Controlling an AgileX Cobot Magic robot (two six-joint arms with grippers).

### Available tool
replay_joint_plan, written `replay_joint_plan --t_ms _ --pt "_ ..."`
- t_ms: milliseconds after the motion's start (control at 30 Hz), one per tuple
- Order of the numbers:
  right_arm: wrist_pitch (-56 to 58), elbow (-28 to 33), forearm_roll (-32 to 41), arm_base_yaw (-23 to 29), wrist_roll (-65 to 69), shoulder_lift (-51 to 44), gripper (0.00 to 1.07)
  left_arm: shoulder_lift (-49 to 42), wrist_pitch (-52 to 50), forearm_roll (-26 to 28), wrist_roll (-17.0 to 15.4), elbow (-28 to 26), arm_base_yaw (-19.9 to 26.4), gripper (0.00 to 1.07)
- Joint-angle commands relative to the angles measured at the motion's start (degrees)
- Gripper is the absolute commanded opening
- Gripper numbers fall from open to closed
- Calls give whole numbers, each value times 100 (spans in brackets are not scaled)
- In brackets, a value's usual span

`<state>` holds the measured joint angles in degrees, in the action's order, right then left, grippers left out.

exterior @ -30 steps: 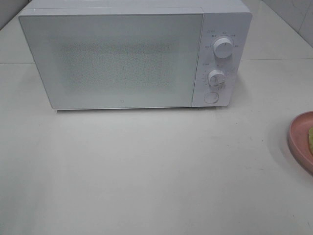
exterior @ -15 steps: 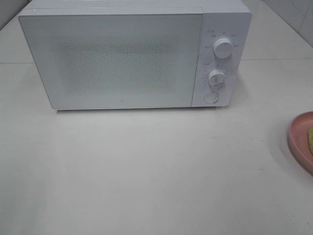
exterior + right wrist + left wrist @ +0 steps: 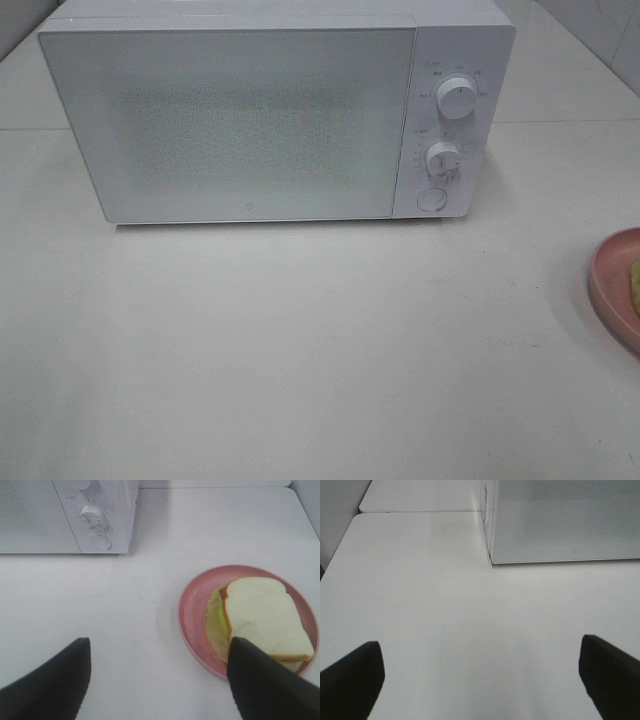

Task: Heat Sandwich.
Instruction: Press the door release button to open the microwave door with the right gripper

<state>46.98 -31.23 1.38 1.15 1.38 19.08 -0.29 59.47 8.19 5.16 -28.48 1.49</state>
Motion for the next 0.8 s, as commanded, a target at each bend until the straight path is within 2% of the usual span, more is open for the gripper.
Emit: replay_joint_plan --t_ms 33,300,800 --pt "-378 -11 -11 -17 6 367 74 -149 -17 11 -34 17 6 100" --pt "-940 -11 -11 -17 6 1140 74 -149 -17 11 -34 17 6 100" --pt "-2681 -11 109 -17 6 2842 74 -149 -17 11 -34 17 6 100"
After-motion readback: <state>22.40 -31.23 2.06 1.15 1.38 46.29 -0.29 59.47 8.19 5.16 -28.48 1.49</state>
